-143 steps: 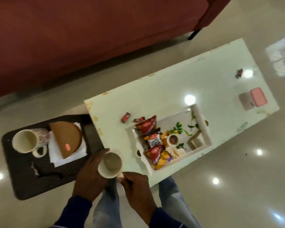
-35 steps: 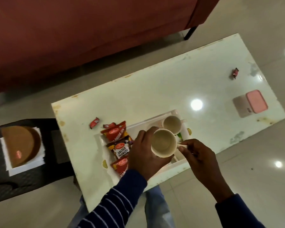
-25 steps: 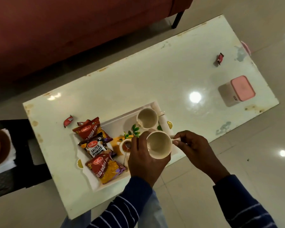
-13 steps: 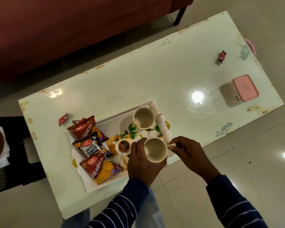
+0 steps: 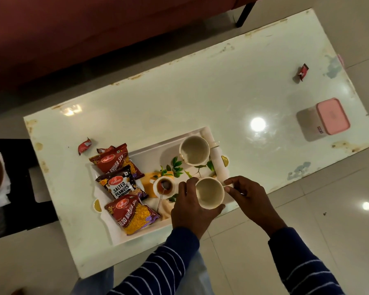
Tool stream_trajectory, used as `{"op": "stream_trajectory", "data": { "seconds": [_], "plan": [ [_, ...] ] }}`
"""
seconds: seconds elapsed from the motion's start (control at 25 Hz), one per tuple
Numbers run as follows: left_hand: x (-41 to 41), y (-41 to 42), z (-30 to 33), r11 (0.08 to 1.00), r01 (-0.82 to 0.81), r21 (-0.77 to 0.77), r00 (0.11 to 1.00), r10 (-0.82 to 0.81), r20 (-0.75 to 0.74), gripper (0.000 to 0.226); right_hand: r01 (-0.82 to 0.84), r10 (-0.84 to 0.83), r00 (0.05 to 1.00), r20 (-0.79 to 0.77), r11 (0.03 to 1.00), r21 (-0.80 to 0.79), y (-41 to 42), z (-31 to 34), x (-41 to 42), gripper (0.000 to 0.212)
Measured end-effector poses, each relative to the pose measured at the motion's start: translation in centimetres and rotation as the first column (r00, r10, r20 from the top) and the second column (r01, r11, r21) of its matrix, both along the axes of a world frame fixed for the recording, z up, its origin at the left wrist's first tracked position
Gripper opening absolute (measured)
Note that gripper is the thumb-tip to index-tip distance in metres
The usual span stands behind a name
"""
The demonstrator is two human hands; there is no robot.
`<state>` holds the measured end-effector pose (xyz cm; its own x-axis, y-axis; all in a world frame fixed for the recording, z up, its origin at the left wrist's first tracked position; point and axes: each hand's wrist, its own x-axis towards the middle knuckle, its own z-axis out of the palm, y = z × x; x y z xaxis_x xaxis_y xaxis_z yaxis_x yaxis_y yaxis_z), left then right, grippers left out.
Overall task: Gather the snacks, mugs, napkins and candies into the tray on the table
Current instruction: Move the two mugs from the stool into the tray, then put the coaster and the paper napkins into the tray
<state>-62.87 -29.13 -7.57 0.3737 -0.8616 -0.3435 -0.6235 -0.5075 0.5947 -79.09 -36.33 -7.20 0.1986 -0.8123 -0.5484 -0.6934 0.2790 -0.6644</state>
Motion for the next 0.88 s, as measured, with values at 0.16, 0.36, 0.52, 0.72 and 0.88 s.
{"op": "stream_trajectory", "data": {
  "seconds": [0.16,0.36,0.52,0.72,0.88],
  "plan": [
    [1.8,1.6,1.3,0.99,0.099,0.103,0.986,-0.084,-0.146,0.113,0.152,-0.163,0.982,-0.093,0.981,-0.117,0.4,1.7,0.7,0.035],
    [8.9,5.3,4.0,0.971,0.238,0.029,0.922,-0.216,-0.322,0.098,0.3,-0.329,0.943,-0.038,0.897,-0.324,2.4,6.0,4.4,0.027],
    [17.7,9.2,5.9,0.996,0.085,-0.036,0.967,-0.092,-0.239,0.074,0.252,-0.249,0.967,0.046,0.926,-0.282,5.5,8.4,12.0,0.03],
    [28.6,12.8,7.8,0.967,-0.137,-0.214,0.99,0.126,-0.063,0.052,0.129,-0.103,0.988,0.112,0.957,-0.259,9.2,8.5,22.5,0.032],
    [36.7,14.6,8.9,0.933,-0.285,-0.219,0.958,0.281,-0.052,0.036,0.04,-0.011,0.983,0.181,0.987,-0.157,11.2,8.4,31.7,0.03]
  ]
}}
